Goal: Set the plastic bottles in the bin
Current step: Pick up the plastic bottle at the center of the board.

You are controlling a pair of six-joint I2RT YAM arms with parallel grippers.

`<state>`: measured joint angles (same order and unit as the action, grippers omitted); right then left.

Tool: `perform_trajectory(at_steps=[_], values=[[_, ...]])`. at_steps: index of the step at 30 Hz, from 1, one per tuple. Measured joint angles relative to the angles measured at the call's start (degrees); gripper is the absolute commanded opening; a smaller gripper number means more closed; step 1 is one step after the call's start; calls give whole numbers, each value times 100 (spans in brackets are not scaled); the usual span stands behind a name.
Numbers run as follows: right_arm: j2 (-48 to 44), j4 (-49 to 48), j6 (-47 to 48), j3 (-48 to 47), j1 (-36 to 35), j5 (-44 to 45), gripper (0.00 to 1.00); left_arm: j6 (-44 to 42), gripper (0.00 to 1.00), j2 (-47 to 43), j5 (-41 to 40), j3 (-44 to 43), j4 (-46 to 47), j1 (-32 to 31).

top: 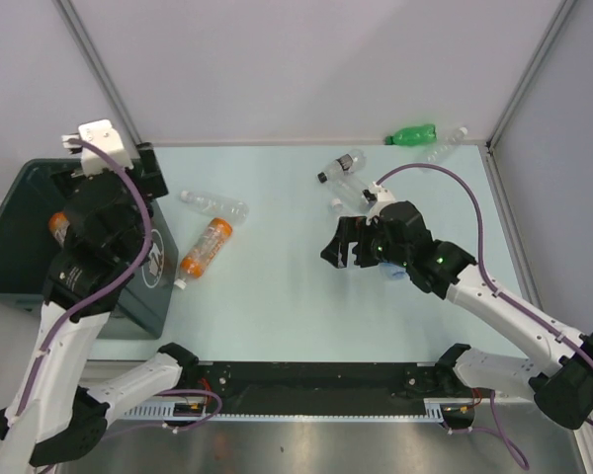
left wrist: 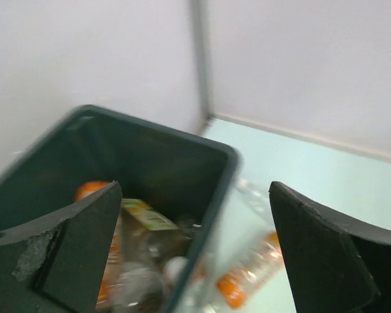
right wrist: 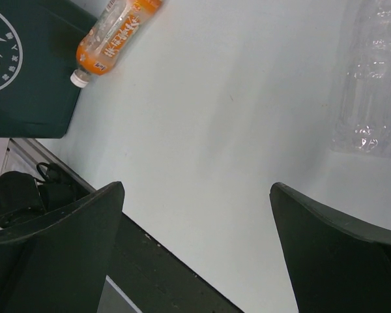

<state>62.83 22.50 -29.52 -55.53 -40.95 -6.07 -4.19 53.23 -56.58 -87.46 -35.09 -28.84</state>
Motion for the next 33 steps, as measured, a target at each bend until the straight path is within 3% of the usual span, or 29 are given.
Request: perform_trajectory(at_steps=[9,20,27,33], values=[[149,177,2,0,33,586,100,835,100,363,3045,293,-382,0],[1351,282,282,0,173,1899,99,1718,100,492,6321,1886,474,0],[2031,-195,678,0,472,2179,100,2116,100,529,7215,2498,1019,0],[2516,-778,957,2,914,1764,99,2302,100,529,7458,2787,1296,0]])
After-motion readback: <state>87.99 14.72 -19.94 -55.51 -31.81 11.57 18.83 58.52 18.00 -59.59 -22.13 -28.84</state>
